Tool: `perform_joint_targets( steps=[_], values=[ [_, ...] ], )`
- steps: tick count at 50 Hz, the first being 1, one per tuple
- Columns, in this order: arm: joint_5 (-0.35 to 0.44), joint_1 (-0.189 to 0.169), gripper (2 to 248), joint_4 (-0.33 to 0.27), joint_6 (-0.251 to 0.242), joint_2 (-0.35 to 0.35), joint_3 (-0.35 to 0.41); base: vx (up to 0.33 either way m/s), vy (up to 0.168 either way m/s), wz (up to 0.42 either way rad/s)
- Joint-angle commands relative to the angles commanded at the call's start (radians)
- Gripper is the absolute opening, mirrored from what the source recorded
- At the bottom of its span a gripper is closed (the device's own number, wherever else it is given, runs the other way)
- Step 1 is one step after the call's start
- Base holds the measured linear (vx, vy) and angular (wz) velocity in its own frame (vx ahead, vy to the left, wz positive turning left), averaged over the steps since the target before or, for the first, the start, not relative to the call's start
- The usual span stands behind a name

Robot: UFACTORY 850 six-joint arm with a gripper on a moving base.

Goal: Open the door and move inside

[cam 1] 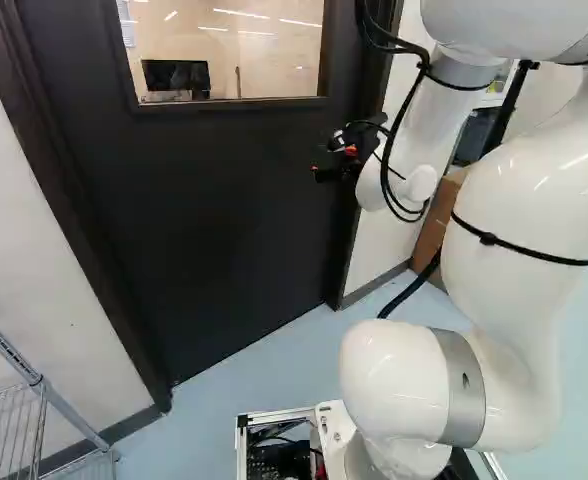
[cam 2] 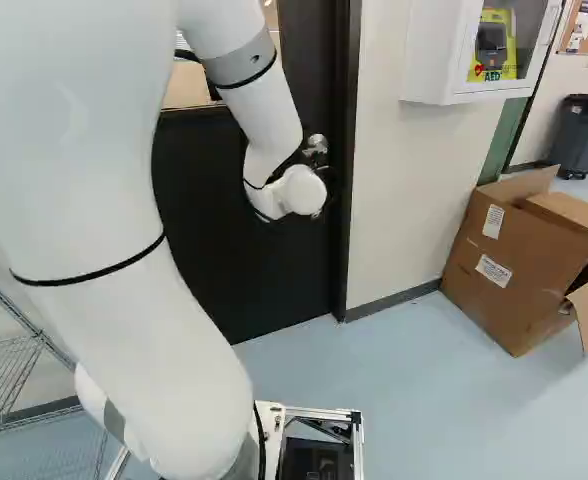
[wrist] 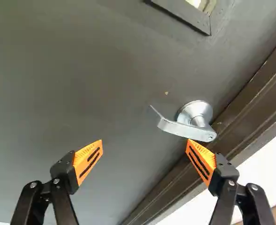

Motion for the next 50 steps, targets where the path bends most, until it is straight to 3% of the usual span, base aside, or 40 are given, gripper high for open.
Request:
perform_joint_targets(
  steps=[16,50],
  values=[
    [0.000,0.004,247,0.000,0.000,0.011,-0.029,0.000,0.000,0.000],
    [0.000,0.043,247,0.000,0.000,-0.066,-0.129,0.000,0.000,0.000]
  ],
)
